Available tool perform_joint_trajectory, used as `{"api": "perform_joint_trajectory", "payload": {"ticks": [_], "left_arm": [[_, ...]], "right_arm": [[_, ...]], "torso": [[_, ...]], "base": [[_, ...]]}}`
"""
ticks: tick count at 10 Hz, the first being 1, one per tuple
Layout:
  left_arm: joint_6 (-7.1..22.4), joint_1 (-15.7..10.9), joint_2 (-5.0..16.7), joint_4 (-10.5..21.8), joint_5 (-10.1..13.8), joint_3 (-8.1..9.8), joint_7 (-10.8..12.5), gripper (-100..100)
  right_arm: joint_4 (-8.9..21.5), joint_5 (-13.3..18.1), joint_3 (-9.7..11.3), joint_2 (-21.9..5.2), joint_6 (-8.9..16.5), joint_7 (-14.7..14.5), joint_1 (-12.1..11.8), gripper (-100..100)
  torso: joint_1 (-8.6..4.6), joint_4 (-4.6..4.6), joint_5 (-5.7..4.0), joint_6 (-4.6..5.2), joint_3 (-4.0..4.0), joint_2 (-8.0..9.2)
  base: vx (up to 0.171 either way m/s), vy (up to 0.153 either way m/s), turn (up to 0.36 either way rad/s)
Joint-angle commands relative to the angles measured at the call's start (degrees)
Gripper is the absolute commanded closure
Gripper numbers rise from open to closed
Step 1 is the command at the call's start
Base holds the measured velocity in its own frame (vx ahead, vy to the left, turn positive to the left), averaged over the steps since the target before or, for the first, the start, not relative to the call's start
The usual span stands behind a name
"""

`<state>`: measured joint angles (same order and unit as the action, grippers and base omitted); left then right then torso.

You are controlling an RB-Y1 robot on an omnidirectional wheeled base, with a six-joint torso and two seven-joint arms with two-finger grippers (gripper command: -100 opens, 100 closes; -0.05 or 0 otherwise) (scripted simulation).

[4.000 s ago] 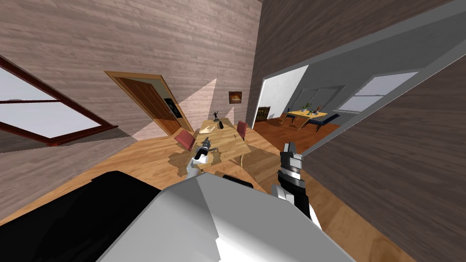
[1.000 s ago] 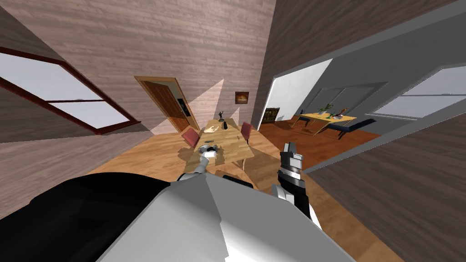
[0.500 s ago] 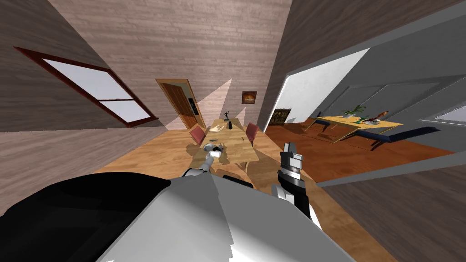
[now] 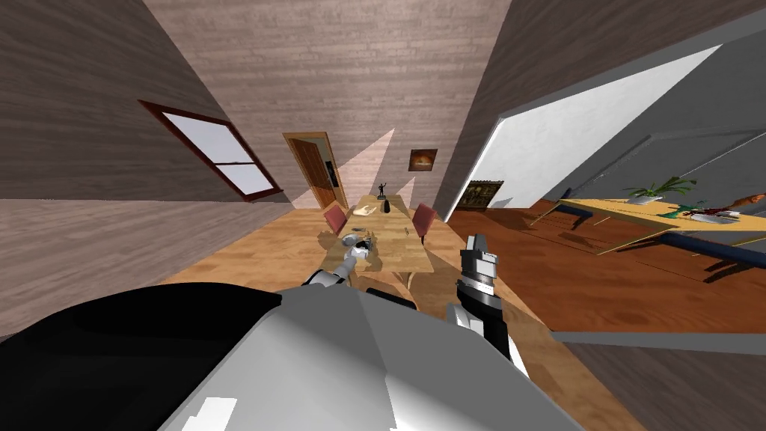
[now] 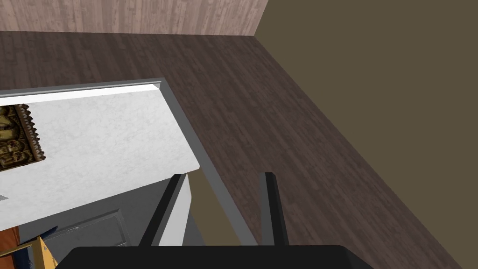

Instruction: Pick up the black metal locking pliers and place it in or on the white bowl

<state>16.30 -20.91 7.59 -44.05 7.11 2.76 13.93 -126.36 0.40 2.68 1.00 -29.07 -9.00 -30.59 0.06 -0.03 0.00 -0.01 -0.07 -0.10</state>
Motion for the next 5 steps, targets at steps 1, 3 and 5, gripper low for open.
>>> {"api": "perform_joint_trajectory", "payload": {"ticks": [1,3,5], "left_arm": [[-1.2,-2.9,-0.7,2.9,-0.3,-2.86,1.2,-100],[-2.7,-5.3,-1.2,6.3,-0.1,-7.22,2.2,-100],[-2.7,-5.8,-1.2,7.0,-0.1,-9.61,2.2,-100]], "right_arm": [[0.0,0.0,0.0,0.0,0.0,0.0,0.0,0],[0.0,0.0,0.0,0.0,0.0,0.0,0.0,0],[0.0,0.0,0.0,0.0,0.0,0.0,0.0,0]], "torso": [[0.0,0.0,0.0,0.0,0.0,0.0],[-0.01,-0.02,0.0,-0.03,-0.04,-0.07],[-0.04,-0.03,-0.01,-0.02,-0.07,-0.11]], "base": [[0.052,0.004,0.4],[0.055,-0.015,0.364],[0.045,-0.016,0.178]]}}
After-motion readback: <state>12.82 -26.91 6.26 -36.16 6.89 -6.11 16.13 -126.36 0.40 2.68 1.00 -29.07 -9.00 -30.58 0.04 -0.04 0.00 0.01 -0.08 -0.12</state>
